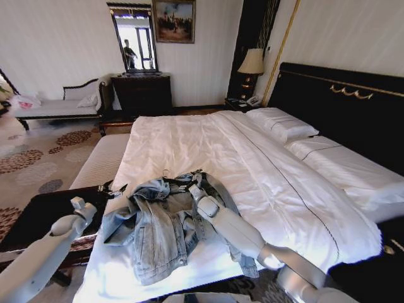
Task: Pick up the clothes from the bed and hang them on the clothes hanger.
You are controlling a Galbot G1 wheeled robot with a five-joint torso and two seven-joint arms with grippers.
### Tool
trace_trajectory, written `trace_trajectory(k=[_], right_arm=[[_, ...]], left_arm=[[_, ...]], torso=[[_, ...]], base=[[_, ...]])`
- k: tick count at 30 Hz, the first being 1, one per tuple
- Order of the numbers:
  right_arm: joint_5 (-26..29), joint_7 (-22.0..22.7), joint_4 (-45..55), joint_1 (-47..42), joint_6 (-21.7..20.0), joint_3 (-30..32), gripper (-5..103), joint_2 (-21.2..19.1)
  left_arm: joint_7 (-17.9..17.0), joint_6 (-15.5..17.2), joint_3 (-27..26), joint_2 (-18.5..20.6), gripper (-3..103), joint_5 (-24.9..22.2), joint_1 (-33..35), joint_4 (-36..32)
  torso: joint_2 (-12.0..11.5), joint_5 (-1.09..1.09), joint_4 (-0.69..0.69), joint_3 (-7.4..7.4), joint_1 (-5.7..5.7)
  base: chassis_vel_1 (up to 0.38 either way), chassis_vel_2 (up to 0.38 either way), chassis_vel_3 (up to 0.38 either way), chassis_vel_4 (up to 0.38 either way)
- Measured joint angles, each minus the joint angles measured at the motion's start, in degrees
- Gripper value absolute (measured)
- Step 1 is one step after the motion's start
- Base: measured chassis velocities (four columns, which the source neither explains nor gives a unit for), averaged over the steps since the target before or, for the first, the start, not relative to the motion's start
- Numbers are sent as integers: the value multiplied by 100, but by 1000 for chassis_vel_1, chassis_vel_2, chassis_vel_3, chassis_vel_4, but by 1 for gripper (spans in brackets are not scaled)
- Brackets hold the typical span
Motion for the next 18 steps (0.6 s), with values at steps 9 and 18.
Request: trace_trajectory(k=[9,18], right_arm=[[-140,-542,-1854,1310,243,-907,100,621],[481,-1042,-1853,1992,-123,-1713,100,398]], left_arm=[[-163,291,-693,81,100,-143,1000,-671],[-175,292,-1025,-38,100,-148,1460,-978]], torso=[[0,0,1,1,2],[1,-1,-4,0,0]], base=[[0,0,0,0],[0,0,0,0]])
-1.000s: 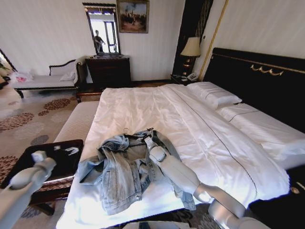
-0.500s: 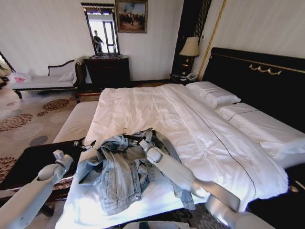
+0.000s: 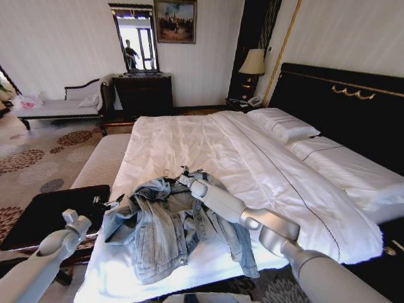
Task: Pick up the clothes from the bed and hang them on the clothes hanger.
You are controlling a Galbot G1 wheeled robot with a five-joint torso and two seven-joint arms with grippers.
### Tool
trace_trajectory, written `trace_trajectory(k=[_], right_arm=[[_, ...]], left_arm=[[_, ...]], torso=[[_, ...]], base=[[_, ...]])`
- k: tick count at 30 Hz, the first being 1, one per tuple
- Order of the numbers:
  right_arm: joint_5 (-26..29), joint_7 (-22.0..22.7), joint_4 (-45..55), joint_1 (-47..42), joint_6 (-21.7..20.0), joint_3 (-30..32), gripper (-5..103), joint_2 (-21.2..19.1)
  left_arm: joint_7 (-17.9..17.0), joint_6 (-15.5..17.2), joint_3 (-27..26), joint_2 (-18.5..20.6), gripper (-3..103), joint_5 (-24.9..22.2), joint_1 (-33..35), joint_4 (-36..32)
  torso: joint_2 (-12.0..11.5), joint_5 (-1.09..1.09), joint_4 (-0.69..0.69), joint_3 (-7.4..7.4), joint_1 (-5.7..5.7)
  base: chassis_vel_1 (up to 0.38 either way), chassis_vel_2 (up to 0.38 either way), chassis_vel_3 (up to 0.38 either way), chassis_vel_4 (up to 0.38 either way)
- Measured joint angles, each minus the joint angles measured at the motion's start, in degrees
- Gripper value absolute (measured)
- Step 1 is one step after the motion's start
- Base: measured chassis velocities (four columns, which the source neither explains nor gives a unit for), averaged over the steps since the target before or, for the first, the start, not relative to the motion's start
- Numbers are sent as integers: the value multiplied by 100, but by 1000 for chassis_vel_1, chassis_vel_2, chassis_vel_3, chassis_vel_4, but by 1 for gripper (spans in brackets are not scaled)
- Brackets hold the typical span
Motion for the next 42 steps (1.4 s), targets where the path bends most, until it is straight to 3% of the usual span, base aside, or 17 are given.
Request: trace_trajectory(k=[3,7,9,11,13,14,15,19,21,23,26,37,42], right_arm=[[1138,-494,230,410,-459,-589,100,-147],[1534,-903,-19,725,-621,-983,102,-71],[1577,-960,-166,768,-627,-1042,99,-19],[1672,-1076,-686,859,-617,-1133,89,167],[1690,-1103,-801,871,-614,-1144,89,204],[1708,-1127,-957,880,-600,-1160,79,247],[1726,-1135,-1056,880,-584,-1160,76,265],[1784,-1155,-1133,878,-583,-1148,74,275],[1830,-1167,-1068,843,-588,-1122,57,255],[1837,-1167,-1038,834,-590,-1116,57,254],[1840,-1150,-930,790,-603,-1080,49,262],[1798,-1110,-1011,709,-666,-1115,55,384],[1876,-1042,-1145,678,-901,-1041,55,513]], left_arm=[[14,17,-40,-7,100,-16,73,-88],[38,19,-99,-40,100,-11,152,-150],[42,19,-115,-53,100,-9,174,-167],[52,19,-154,-104,100,9,239,-231],[56,21,-166,-116,100,16,260,-256],[59,24,-178,-128,100,25,281,-282],[62,26,-185,-130,100,30,285,-291],[64,26,-189,-124,100,31,283,-292],[69,26,-189,-103,100,32,269,-284],[70,26,-189,-102,100,32,266,-284],[75,26,-199,-103,100,33,278,-284],[90,6,-268,-90,100,39,355,-300],[70,24,-279,-61,100,21,316,-336]], torso=[[0,1,1,0,1],[0,1,2,0,0],[0,1,3,0,0],[0,0,3,0,0],[0,0,3,0,0],[0,0,3,0,1],[0,0,2,0,1],[0,0,0,0,1],[0,0,1,0,0],[0,0,2,0,0],[0,0,2,0,1],[0,0,2,0,0],[0,0,2,0,0]], base=[[0,0,0,0],[0,0,0,0],[0,0,0,0],[0,0,0,0],[0,0,0,0],[0,0,0,0],[0,0,0,0],[0,0,0,0],[0,0,0,0],[0,0,0,0],[0,0,0,0],[0,0,0,0],[0,0,0,0]])
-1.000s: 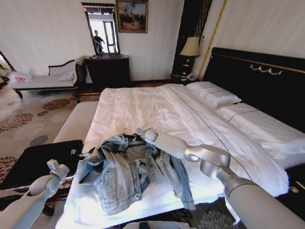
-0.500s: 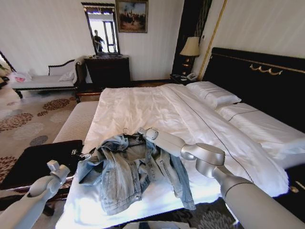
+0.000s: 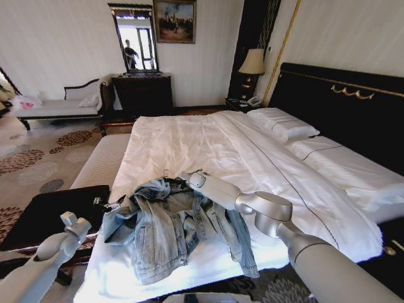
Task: Pick up the clothes from the bed and hang them on the clothes hanger.
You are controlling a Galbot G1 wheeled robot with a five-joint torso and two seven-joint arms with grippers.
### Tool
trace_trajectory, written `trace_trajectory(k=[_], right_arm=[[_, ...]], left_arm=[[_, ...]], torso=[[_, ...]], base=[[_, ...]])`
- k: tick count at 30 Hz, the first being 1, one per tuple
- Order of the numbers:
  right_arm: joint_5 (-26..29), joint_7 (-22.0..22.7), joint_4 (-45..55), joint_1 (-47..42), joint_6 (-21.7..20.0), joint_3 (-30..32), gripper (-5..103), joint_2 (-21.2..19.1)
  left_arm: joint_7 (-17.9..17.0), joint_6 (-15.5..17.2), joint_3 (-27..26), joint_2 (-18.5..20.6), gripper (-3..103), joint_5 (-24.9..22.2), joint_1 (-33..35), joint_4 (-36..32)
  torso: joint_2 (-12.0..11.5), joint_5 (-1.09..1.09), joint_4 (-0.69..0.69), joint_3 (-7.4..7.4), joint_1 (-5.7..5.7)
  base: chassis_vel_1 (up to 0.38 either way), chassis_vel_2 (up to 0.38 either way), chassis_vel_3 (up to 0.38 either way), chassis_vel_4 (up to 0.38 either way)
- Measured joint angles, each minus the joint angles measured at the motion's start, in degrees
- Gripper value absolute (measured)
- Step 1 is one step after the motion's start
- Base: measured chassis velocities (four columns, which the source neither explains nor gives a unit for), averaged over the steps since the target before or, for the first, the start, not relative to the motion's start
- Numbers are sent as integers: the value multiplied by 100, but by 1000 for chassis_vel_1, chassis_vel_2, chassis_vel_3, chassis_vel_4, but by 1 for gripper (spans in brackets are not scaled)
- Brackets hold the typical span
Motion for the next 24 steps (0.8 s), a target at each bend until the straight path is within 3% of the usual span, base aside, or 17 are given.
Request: trace_trajectory(k=[5,8,10,14,19,24], right_arm=[[66,1,-193,-32,-29,73,52,77],[147,19,-293,-54,-82,199,36,110],[147,21,-334,-58,-83,231,36,125],[115,21,-360,-76,-77,283,21,136],[-75,71,-249,-141,28,336,21,144],[-797,148,-111,-233,431,376,21,121]], left_arm=[[-5,14,75,10,100,-2,-61,5],[-8,23,178,45,100,-2,-145,28],[-10,25,194,51,100,-2,-161,36],[-15,33,218,58,100,-2,-180,53],[-16,38,239,58,100,-8,-209,82],[-22,51,283,59,100,-35,-283,156]], torso=[[0,0,1,0,0],[0,0,-1,0,0],[0,0,-1,0,0],[0,0,-1,0,0],[0,0,-2,0,0],[0,0,0,0,0]], base=[[0,0,0,0],[0,0,0,0],[0,0,0,0],[0,0,0,0],[0,0,0,0],[0,0,0,0]])
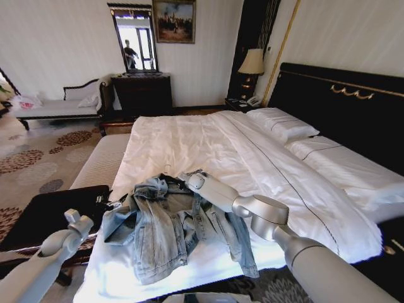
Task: Pick up the clothes from the bed and hang them on the clothes hanger.
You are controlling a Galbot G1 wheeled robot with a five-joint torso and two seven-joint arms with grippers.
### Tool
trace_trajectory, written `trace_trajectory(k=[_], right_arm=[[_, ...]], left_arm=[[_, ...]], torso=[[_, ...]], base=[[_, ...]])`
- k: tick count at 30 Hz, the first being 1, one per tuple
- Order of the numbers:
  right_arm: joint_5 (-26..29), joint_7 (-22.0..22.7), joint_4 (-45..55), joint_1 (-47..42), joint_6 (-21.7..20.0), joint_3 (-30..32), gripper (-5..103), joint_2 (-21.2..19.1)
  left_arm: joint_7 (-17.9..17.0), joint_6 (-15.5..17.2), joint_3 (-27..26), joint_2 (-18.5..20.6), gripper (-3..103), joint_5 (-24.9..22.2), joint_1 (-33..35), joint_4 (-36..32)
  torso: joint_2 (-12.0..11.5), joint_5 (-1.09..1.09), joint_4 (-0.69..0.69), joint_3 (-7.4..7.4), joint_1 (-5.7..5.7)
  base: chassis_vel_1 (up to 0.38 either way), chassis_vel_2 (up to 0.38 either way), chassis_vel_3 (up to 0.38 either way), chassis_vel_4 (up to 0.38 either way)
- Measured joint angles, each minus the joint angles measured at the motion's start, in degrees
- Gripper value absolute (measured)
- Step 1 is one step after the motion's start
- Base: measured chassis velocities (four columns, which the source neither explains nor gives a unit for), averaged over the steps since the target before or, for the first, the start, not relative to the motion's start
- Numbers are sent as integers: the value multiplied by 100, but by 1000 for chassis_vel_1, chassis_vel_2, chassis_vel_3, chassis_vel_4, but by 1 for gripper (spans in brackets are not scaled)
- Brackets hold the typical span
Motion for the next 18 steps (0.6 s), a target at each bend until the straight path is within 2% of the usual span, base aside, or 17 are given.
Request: trace_trajectory(k=[2,3,4,6,7,10,12,14,16,18], right_arm=[[-731,43,25,-42,342,13,21,-12],[-954,66,28,-56,446,18,21,-13],[-954,66,28,-56,446,18,21,-13],[-1745,278,10,-147,886,129,21,10],[-1745,278,10,-147,886,129,21,10],[-2415,707,175,-332,1279,334,21,-67],[-2486,766,200,-358,1323,362,21,-80],[-2825,1220,415,-581,1535,576,20,-178],[-2861,1270,436,-612,1567,612,20,-187],[-3128,1487,580,-796,1807,835,20,-252]], left_arm=[[-3,5,0,0,100,-11,7,-11],[-3,7,-4,-3,100,-11,16,-19],[-3,7,-4,-3,100,-11,16,-19],[-4,11,-46,-14,100,-10,67,-37],[-4,11,-46,-14,100,-10,67,-37],[-5,12,-88,2,100,-29,94,-17],[-5,12,-89,6,100,-31,91,-6],[-5,27,-66,45,100,-67,-7,93],[-5,36,-54,51,100,-73,-34,112],[-1,102,38,95,100,-87,-233,218]], torso=[[0,1,1,0,0],[0,1,0,0,0],[0,1,0,0,0],[0,1,0,0,0],[0,1,0,0,0],[0,0,0,0,0],[0,0,0,0,0],[0,1,0,0,0],[0,0,0,0,0],[0,0,0,0,0]], base=[[0,0,0,0],[0,0,0,0],[0,0,0,0],[0,0,0,0],[0,0,0,0],[0,0,0,0],[0,0,0,0],[0,0,0,0],[0,0,0,0],[0,0,0,0]])
